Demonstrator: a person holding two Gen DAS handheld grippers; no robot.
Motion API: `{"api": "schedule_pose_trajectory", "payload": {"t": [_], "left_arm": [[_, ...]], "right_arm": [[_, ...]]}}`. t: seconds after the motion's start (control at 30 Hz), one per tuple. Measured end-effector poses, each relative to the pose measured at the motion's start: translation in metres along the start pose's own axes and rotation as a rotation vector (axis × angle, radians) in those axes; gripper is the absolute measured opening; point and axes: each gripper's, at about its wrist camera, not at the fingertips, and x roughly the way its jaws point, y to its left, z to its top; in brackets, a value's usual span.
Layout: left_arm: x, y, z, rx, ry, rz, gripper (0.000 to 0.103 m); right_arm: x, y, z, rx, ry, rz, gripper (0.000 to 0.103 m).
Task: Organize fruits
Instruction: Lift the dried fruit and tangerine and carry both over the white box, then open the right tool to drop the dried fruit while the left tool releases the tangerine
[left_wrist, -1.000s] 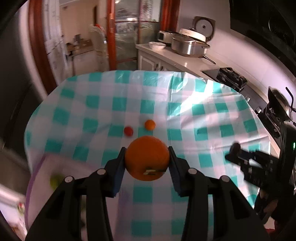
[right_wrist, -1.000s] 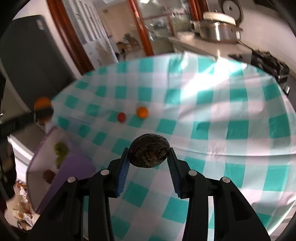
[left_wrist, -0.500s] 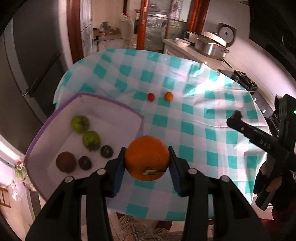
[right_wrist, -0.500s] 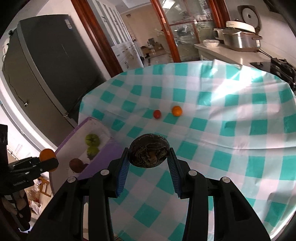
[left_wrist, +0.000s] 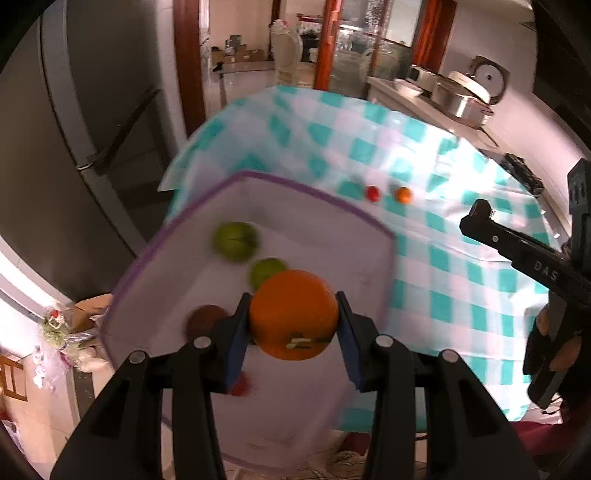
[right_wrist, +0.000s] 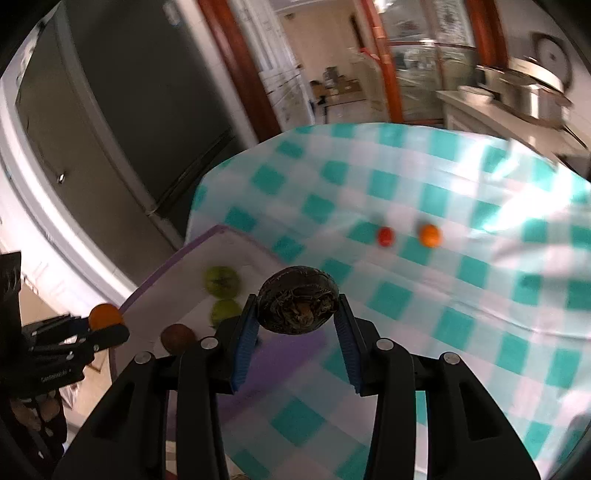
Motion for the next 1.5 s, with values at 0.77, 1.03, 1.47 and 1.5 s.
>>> {"api": "schedule_pose_trajectory", "payload": {"t": [0.77, 1.03, 1.47, 1.5], "left_arm": [[0.134, 0.102, -0.038, 0.303, 0.416, -0.021, 0.044], [0.165, 0.098, -0.052, 0.444, 0.552, 0.028, 0.045], [0.171, 0.099, -0.048, 0.451, 0.581, 0.018, 0.046], [0.171, 0.1, -0.048, 0.447, 0.578, 0.019, 0.05]], "right_arm": [[0.186, 0.16, -0.058, -0.335, 0.627, -0.097, 0.041], [0.216, 0.164, -0.076, -0.397, 0.777, -0.188, 0.041], [0.222, 0.158, -0.085, -0.383, 0.819, -0.196, 0.052], [0.224, 0.156, -0.081, -0.373, 0.814, -0.193, 0.058]]}}
